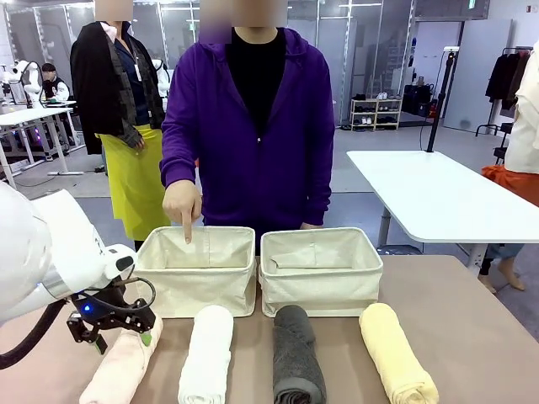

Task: Divide the towels into two baskets.
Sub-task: Pick up one hotel-folded towel and place it in the Fabric basket indicated by the person.

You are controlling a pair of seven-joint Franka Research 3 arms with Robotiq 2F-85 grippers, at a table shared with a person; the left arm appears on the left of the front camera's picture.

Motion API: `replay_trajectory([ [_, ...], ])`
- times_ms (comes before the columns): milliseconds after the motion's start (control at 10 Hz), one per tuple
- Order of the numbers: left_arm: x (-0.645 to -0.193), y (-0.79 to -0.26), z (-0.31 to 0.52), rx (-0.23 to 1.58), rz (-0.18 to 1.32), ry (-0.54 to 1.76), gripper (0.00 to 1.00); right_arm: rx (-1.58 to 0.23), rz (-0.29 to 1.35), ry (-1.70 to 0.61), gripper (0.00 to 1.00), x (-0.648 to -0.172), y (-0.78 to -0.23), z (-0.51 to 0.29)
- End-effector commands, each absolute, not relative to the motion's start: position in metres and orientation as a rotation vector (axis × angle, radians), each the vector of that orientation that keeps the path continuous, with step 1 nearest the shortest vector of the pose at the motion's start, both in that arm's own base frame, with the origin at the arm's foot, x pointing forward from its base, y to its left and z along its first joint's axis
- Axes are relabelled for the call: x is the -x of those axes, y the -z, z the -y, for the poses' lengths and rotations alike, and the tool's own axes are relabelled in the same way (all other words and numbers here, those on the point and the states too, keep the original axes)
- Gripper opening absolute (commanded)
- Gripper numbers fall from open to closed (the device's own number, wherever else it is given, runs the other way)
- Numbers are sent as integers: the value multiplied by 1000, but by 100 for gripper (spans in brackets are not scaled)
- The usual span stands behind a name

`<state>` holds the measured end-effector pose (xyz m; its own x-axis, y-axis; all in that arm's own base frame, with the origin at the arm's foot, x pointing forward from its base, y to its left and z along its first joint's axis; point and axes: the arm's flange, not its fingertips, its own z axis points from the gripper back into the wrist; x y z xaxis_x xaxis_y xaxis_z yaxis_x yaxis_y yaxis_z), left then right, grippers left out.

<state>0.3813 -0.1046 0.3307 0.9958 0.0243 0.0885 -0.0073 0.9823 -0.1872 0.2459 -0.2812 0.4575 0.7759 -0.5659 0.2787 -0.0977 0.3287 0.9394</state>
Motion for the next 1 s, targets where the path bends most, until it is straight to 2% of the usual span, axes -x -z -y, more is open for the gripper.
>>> replay_trajectory([
  [0, -326, -315, 97, 223, 56, 27, 100, -1225, 657, 336, 100, -244, -461, 281],
  [100, -324, -314, 98, 222, 48, 34, 98, -1225, 657, 336, 100, -244, -461, 281],
  [200, -323, -310, 98, 209, 37, 42, 81, -1225, 657, 336, 100, -244, -461, 281],
  [300, -322, -309, 98, 214, 39, 47, 78, -1225, 657, 336, 100, -244, -461, 281],
  [400, -321, -311, 98, 221, 44, 56, 61, -1225, 657, 336, 100, -244, -461, 281],
  [500, -321, -312, 98, 225, 45, 60, 59, -1225, 657, 336, 100, -244, -461, 281],
  [600, -321, -313, 98, 224, 45, 62, 42, -1225, 657, 336, 100, -244, -461, 281],
  [700, -320, -313, 98, 220, 48, 68, 39, -1225, 657, 336, 100, -244, -461, 281],
  [800, -321, -314, 97, 219, 59, 62, 22, -1225, 657, 336, 100, -244, -461, 281],
  [900, -371, -329, 114, 196, 41, 55, 22, -1225, 657, 336, 100, -244, -461, 281],
])
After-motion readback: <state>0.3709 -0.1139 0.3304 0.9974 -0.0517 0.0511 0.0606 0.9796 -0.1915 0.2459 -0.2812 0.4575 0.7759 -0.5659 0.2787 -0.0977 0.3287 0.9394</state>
